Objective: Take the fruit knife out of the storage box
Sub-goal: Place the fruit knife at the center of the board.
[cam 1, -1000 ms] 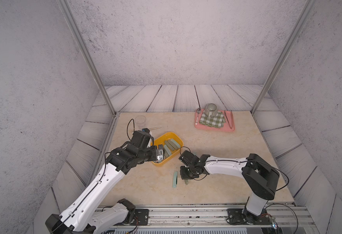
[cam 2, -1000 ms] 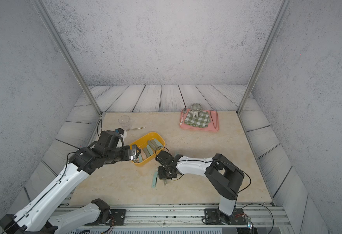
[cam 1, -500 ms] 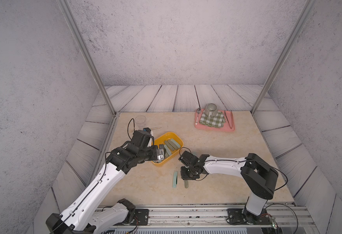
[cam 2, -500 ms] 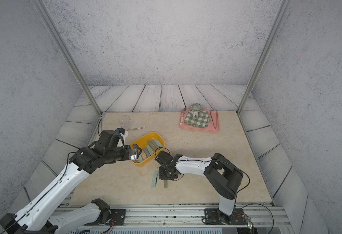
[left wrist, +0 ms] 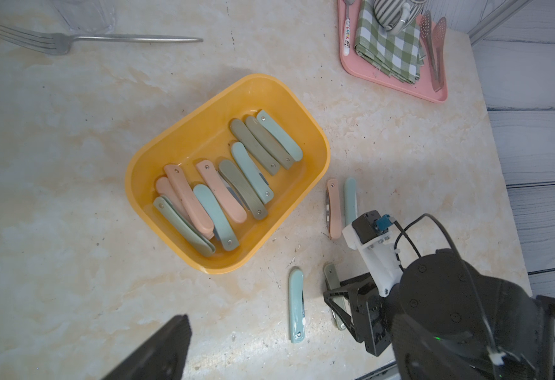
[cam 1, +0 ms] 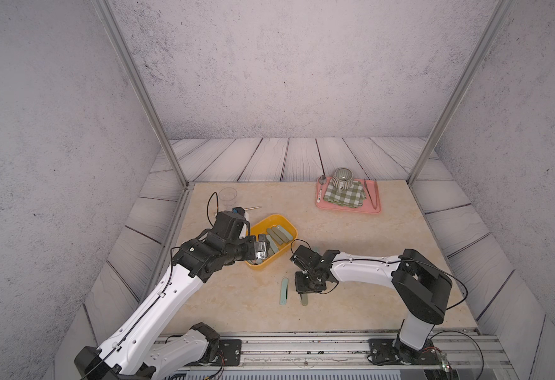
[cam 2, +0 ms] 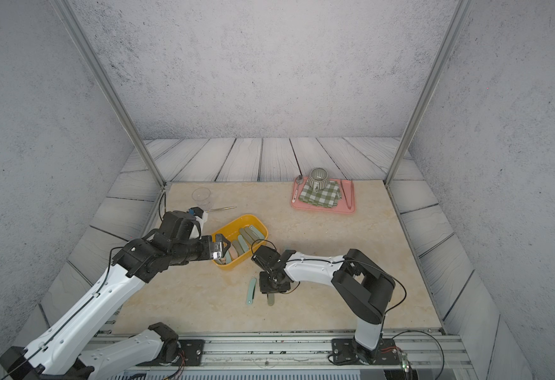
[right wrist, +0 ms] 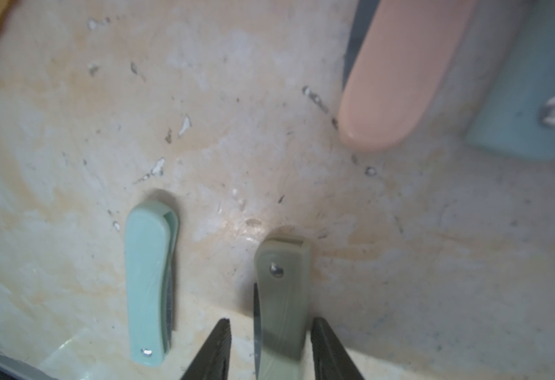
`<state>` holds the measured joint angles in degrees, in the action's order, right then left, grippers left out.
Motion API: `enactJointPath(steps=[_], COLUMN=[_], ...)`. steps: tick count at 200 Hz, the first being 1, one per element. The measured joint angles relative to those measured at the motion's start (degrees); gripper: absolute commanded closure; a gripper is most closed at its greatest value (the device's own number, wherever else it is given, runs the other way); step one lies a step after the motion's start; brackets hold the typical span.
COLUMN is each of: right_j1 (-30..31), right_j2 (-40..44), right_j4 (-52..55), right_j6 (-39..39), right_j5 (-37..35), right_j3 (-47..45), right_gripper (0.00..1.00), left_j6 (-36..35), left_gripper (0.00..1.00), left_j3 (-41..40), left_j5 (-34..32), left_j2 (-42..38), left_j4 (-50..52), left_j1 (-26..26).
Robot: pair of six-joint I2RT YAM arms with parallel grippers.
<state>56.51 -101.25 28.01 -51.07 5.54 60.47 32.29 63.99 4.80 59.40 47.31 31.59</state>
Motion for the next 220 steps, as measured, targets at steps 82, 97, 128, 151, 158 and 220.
enactJointPath(steps=[82, 97, 128, 151, 158, 220], right_j1=[0.0, 0.0, 0.0, 0.0, 0.0, 0.0], right_j2=[-0.2, -0.2, -0.4, -1.1, -1.2, -0.8], right_j4=[0.0, 0.1, 0.1, 0.1, 0.2, 2.9], right_j6=[2.0, 2.2, 2.8, 3.1, 3.2, 4.0], right_j5=[2.9, 3.3, 3.8, 4.0, 4.0, 2.6], right_j3=[0.3, 0.6, 1.4, 2.2, 2.2, 2.3], right_gripper=[0.62, 0.62, 0.62, 0.62, 0.62, 0.58], left_j6=[0.0, 0.0, 0.0, 0.0, 0.0, 0.0], left_gripper=[0.01, 0.01, 0.01, 0.01, 0.01, 0.01], left_j3=[-0.4, -0.4, -0.4, -0.4, -0.4, -0.6], left_j5=[0.0, 0.0, 0.0, 0.0, 0.0, 0.0], left_j2=[0.0, 0.0, 0.0, 0.0, 0.0, 0.0], left_j4=[0.0, 0.0, 0.0, 0.0, 0.0, -0.2], left_j1=[0.0, 0.0, 0.0, 0.0, 0.0, 0.0])
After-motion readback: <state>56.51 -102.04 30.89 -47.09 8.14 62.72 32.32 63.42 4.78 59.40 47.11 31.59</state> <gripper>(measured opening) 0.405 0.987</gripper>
